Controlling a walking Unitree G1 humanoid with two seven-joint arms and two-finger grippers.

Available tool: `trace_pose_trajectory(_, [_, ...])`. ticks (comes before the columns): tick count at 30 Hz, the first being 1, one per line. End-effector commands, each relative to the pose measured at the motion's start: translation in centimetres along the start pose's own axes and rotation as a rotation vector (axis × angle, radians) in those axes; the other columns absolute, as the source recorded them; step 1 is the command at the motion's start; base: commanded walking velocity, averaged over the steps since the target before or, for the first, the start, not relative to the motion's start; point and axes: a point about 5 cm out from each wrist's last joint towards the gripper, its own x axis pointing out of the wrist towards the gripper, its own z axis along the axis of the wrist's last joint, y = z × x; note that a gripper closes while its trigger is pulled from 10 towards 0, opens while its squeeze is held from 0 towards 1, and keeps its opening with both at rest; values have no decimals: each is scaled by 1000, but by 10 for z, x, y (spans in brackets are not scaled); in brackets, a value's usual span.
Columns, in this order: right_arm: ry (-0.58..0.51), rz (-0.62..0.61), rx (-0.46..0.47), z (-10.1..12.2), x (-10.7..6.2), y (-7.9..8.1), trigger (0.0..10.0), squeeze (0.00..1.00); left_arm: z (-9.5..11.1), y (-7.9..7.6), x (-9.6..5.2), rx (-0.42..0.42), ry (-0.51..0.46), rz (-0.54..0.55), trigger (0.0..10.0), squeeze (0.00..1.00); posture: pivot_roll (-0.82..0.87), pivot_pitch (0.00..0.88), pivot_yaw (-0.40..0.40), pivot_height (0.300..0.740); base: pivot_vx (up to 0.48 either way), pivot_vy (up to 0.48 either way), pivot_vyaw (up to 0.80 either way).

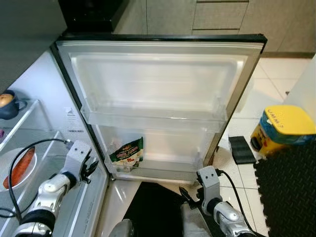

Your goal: Restocking fridge

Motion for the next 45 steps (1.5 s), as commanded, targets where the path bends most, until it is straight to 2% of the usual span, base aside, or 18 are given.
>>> trace_pose_trajectory(1, [31, 6, 6, -4, 0, 2, 10000, 0, -16, -13, 0, -43, 53, -3, 10000, 0, -155, 69, -10, 628, 0, 0, 0])
trace_pose_trajectory(2, [31, 6, 6, -4, 0, 2, 10000, 0, -16, -13, 0, -43, 53, -3, 10000, 0, -155, 69, -10, 628, 0, 0, 0])
trace_pose_trajectory(4, [40, 1, 0, -4, 1, 2, 10000, 0, -27, -27, 2, -127, 81, 13, 10000, 0, -153, 70, -10, 628, 0, 0, 0])
trace_pose_trajectory(7, [49, -2, -2, -5, 1, 2, 10000, 0, -36, -35, 1, -163, 109, 30, 10000, 0, -151, 68, -10, 628, 0, 0, 0])
trace_pose_trajectory(9, [60, 6, 13, -7, 0, 2, 10000, 0, -50, -49, 0, -209, 159, 59, 10000, 0, -144, 72, -11, 628, 0, 0, 0])
trace_pose_trajectory(11, [74, 7, 31, -11, -1, 3, 10000, 0, -60, -58, -1, -223, 200, 86, 10000, 0, -139, 71, -11, 628, 0, 0, 0])
trace_pose_trajectory(16, [98, 7, 40, -16, -3, 5, 10000, 0, -68, -70, -2, -226, 227, 92, 10000, 0, -122, 77, -17, 648, 0, 0, 0])
trace_pose_trajectory(25, [103, -61, 43, -13, 0, 1, 10000, 0, -80, -81, -6, -221, 285, 104, 10000, 0, -93, 68, -34, 658, 0, 0, 0])
trace_pose_trajectory(33, [134, -50, 25, -14, 0, -1, 10000, 0, -80, -84, -6, -247, 265, 119, 10000, 0, -63, 43, -76, 658, 0, 0, 0])
trace_pose_trajectory(36, [147, -23, 15, -12, 3, 2, 10000, 0, -86, -87, -10, -229, 271, 125, 10000, 0, -34, 33, -107, 658, 0, 0, 0])
trace_pose_trajectory(45, [126, -6, 26, -4, 11, 10, 10000, 0, -97, -94, -18, -242, 290, 140, 10000, 0, -18, 52, -109, 658, 0, 0, 0])
